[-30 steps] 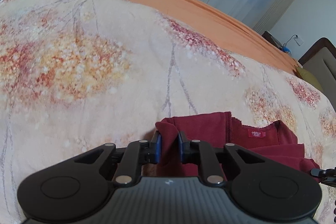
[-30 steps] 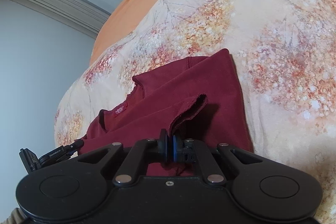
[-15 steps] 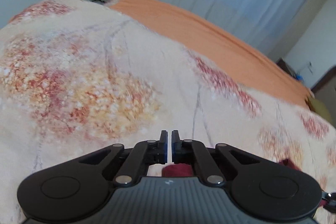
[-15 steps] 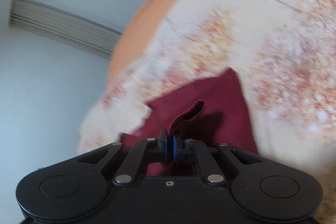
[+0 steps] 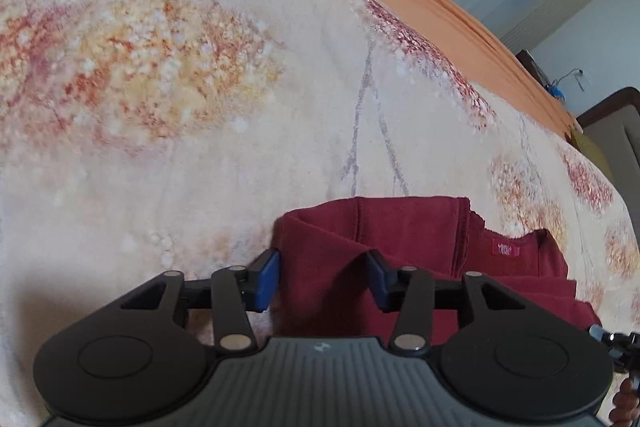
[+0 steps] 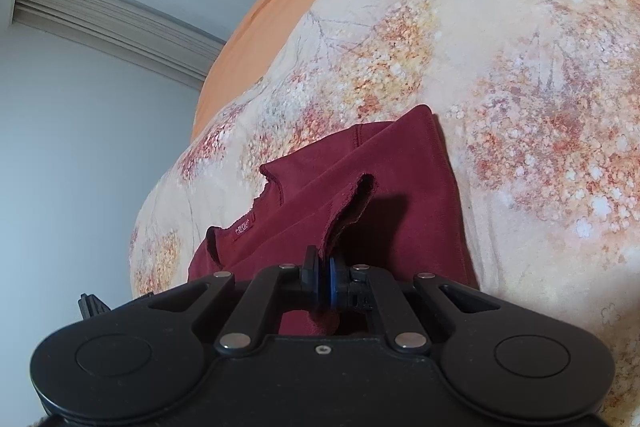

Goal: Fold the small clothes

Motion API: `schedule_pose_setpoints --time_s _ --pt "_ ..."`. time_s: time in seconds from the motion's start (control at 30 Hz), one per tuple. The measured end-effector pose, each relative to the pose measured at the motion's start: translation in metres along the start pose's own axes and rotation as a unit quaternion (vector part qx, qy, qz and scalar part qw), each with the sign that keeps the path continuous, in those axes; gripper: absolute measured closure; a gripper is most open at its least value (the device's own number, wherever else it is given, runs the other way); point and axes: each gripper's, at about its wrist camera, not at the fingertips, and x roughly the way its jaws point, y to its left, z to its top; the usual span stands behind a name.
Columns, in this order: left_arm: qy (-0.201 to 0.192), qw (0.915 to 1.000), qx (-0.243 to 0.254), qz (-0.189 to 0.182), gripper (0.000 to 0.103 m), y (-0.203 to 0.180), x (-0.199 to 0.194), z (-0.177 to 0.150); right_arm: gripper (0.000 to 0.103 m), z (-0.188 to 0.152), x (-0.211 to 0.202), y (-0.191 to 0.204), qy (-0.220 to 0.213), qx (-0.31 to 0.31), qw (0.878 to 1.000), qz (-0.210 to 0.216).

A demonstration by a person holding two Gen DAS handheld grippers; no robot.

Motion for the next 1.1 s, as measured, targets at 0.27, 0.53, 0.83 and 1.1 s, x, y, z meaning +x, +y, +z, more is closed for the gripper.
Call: schedule_pose_setpoints --time_s 0.27,0.53,0.83,1.1 --pt "0.004 0.9993 -0.035 -0.012 0.093 0.008 0.005 0.011 0.098 -0.006 0.012 -0.004 0.022 -0.006 1.000 -0.018" --pt "-0.088 0.9930 0.072 0.031 0.096 -0.026 -0.030 0.009 0.099 0.004 -0.008 -0.013 -0.034 0.024 0.999 0.029" --pt "-0.063 0.9950 0.047 0.062 0.079 -0.013 -0.018 0.001 0.085 -0.003 0.011 -0.013 0.026 -0.037 0.996 -0.077" --pt "-0.037 0.9985 0.032 0.024 0.045 0.005 -0.066 -0.046 0.077 -0.026 -0.022 -0.005 0.006 -0.038 0.998 -0.059"
